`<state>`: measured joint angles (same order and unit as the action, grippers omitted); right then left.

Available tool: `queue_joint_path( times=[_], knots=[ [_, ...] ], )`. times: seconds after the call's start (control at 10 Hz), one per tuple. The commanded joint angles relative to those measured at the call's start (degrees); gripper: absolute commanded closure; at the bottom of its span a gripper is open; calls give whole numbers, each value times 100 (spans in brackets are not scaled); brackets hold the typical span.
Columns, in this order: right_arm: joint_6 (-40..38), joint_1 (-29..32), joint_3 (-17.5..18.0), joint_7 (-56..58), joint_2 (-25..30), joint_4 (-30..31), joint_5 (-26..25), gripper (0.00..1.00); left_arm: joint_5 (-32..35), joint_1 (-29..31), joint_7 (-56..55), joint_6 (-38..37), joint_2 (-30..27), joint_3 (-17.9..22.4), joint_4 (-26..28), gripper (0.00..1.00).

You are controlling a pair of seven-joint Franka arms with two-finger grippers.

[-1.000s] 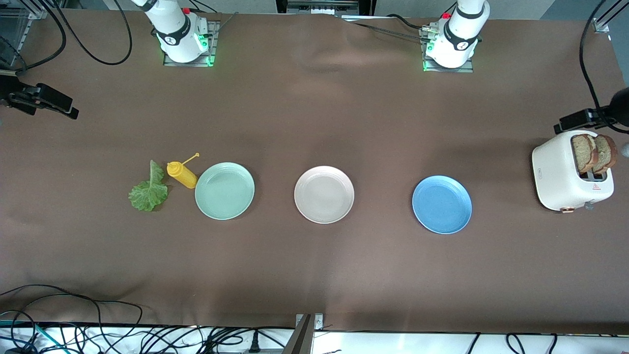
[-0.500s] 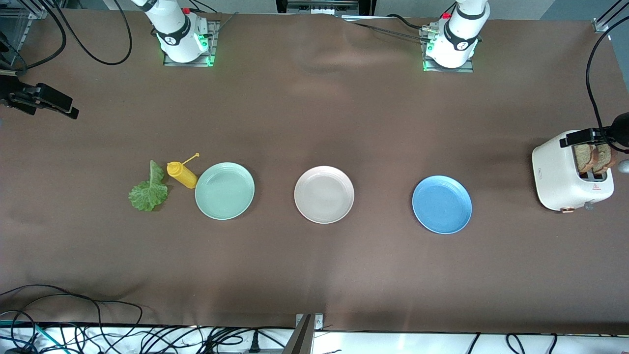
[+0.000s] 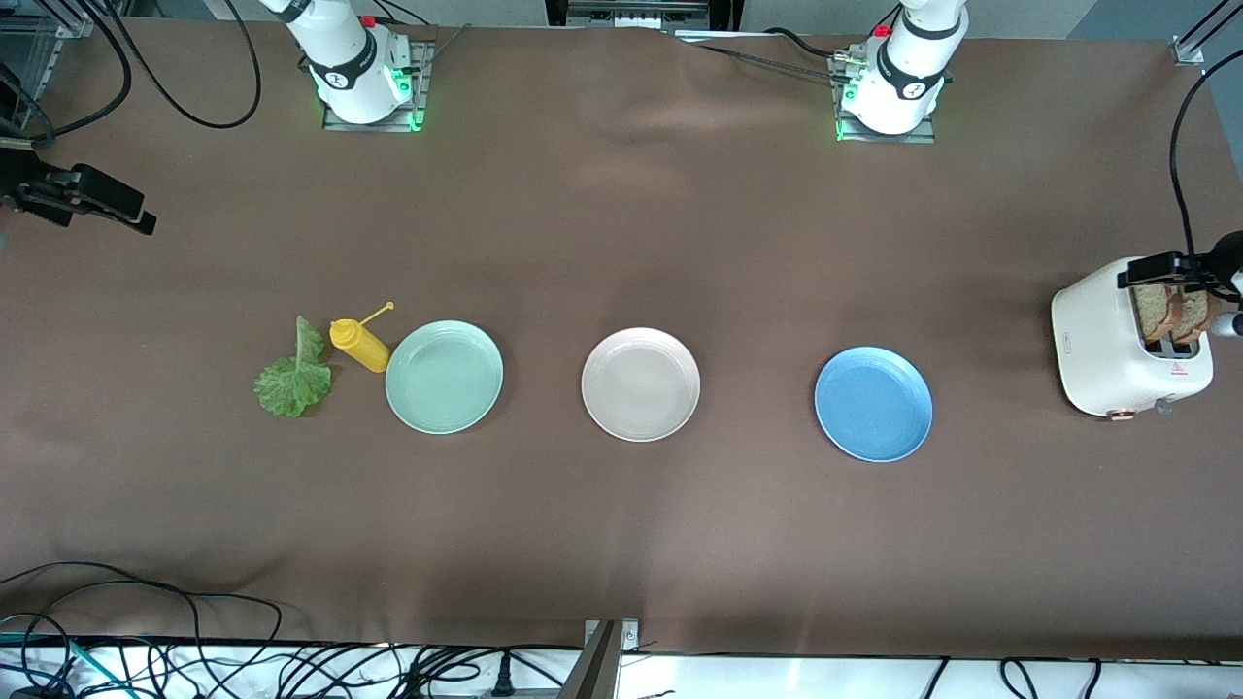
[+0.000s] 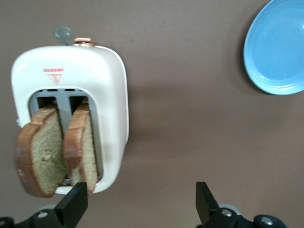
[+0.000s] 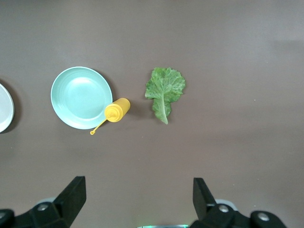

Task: Make sandwich on beige plate with both arms
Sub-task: 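Lower the left gripper onto a bread slice and grasp it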

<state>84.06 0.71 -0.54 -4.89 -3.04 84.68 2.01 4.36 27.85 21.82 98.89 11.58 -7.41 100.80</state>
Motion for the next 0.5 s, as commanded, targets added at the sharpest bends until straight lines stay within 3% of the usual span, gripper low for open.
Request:
queue_joint_path(
  times=[0.0, 0.4],
  knots=[
    [-92, 17, 19, -74, 58, -30, 46, 0, 161, 228, 461, 279, 247, -59, 10, 0],
    [-92, 17, 36, -65, 49, -30, 46, 0, 188, 545, 1000, 605, 626, -59, 1, 0]
  ],
)
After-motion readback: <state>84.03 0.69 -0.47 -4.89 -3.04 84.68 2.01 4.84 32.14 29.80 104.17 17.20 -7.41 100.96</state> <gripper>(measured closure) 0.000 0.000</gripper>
